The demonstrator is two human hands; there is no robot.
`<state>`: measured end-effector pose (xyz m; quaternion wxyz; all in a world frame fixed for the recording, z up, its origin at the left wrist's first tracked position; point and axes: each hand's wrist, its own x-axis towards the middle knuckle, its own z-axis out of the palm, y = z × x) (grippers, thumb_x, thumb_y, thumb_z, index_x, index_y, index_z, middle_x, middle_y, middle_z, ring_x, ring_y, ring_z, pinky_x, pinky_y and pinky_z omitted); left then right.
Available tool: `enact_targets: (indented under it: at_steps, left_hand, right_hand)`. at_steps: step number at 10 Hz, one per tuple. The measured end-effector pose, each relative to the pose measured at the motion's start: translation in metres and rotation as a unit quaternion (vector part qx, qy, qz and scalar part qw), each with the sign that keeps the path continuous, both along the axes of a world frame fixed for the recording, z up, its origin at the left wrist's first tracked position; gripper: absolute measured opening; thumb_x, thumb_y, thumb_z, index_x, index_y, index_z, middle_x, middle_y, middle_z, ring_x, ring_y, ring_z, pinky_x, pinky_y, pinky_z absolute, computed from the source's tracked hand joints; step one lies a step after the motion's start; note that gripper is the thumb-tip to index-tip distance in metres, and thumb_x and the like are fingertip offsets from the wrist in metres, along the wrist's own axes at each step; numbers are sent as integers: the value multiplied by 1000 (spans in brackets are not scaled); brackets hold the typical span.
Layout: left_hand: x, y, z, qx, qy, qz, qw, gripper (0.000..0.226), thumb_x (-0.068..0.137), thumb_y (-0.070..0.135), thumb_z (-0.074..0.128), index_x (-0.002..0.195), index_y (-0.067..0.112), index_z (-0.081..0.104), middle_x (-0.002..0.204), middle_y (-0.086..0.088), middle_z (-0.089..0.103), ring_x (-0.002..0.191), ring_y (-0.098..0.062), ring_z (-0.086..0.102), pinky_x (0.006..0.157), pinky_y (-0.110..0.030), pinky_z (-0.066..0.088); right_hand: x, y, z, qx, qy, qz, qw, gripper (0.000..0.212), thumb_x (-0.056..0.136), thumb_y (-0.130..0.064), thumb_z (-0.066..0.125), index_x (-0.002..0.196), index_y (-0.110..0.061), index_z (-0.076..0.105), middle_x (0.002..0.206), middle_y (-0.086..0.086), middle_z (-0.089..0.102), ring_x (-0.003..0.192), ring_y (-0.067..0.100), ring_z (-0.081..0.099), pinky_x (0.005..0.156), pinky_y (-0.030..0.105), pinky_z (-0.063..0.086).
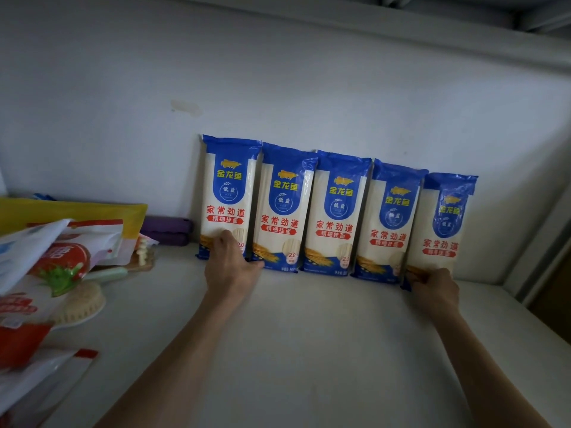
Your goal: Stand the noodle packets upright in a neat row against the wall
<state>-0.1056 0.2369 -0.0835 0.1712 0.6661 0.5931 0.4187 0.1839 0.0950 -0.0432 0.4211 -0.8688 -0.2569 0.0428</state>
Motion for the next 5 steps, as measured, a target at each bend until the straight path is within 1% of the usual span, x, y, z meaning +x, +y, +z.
enact_targets:
  at_steps: [1,2,3,4,5]
  left_hand:
    - [0,-1,-1,3,2,0,1000,79,72,34,84,129,7,37,128,-12,52,120,-28,55,85,-45,57]
    - [-1,-1,-1,6,5,1,1000,78,72,34,84,128,7,37,128,-12,52,120,-28,54,84,-45,57]
    - [-1,-1,1,-5,14,2,1000,78,72,33,84,128,7,37,128,-12,51,119,-29,55,83,-45,56]
    - [-1,-3,11,-47,32,-2,998,68,75,29,82,124,6,42,123,-13,54,114,-30,57,80,-43,54]
    - [7,-18,36,-67,74,-24,995,37,78,26,79,101,11,53,105,-6,65,92,-22,64,62,-33,53]
  right_hand:
    - [5,2,-1,2,-14,6,1000,30,90,-7,61,114,9,53,115,31,58,108,45,54,86,45,46]
    - [9,3,-4,-9,-15,18,1000,31,90,-11,62,113,9,54,113,30,60,105,43,56,80,40,45]
    - [10,-6,-3,-41,-27,34,998,29,89,-8,61,112,9,56,112,29,61,95,38,57,73,33,41]
    - [-4,-21,2,-49,-96,54,993,24,84,-2,55,106,7,60,108,27,63,94,41,60,69,31,43]
    - [-17,-44,19,-38,-162,86,982,16,84,-4,53,97,3,61,103,23,63,83,37,58,63,29,39]
